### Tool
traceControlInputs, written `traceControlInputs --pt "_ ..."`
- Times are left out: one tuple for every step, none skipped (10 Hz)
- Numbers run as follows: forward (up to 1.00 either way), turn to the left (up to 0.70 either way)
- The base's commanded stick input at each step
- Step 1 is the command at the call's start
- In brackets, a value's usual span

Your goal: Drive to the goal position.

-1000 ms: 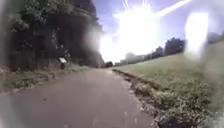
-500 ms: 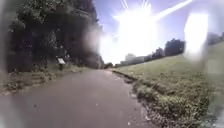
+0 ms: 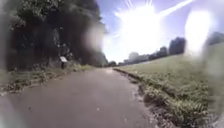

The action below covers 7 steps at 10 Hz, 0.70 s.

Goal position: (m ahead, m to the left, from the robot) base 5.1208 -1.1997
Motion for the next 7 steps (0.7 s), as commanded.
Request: traceControlInputs --pt "0.45 0.0" --pt "0.45 0.0" --pt "0.45 0.0" --pt "0.45 0.0" --pt "0.45 0.0" --pt "0.45 0.0" --pt "0.45 0.0"
